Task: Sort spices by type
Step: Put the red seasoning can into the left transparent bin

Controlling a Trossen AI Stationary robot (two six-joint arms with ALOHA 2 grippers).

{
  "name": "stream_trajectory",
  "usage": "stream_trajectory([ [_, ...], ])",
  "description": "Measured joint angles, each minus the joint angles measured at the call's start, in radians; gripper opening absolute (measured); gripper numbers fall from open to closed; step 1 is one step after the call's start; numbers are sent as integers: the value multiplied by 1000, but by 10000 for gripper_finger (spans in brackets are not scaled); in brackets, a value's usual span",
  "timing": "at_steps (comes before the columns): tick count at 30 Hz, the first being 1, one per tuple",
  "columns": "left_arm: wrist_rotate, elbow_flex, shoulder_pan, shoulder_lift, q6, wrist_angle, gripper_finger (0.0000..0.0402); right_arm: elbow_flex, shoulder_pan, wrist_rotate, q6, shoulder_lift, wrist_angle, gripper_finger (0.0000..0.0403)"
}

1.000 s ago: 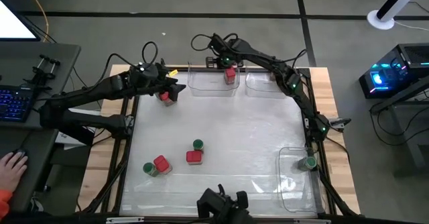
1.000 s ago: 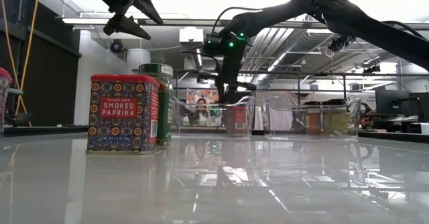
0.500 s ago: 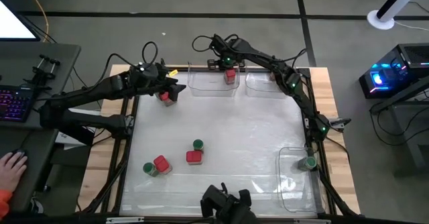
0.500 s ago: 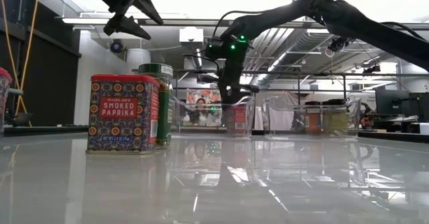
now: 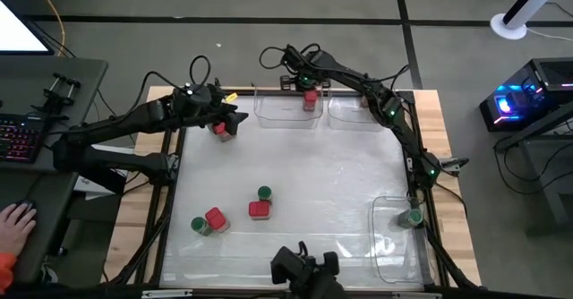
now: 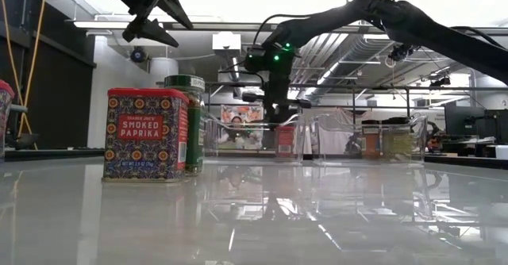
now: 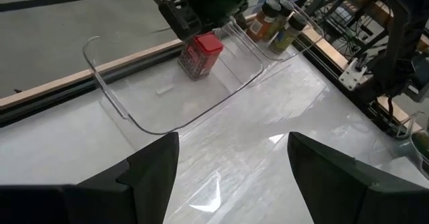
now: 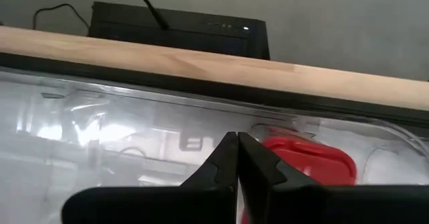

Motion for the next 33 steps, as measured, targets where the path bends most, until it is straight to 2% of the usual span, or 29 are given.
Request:
stream_trajectory([
  [11, -4, 0, 1, 0, 0, -6, 266, 2, -5, -61, -31, -61, 150, 0],
  [17, -85, -1, 8, 22, -40, -142, 266, 2, -31, -104, -247, -150, 132, 0],
  [19, -58, 0, 33, 47, -37, -160, 266, 2, -43, -153, -345, -185, 95, 0],
  [21, 28, 17, 88, 98, -17, -209, 266, 2, -50, -188, -425, -222, 51, 0],
  [23, 87, 71, 156, 185, 32, -330, 266, 2, -48, -214, -478, -258, 10, 0],
  [27, 48, 218, 277, 382, 206, -550, 266, 2, -39, -248, -539, -332, -73, 0],
  [33, 70, 395, 355, 603, 421, -676, 266, 3, 14, -277, -618, -425, -186, 0],
])
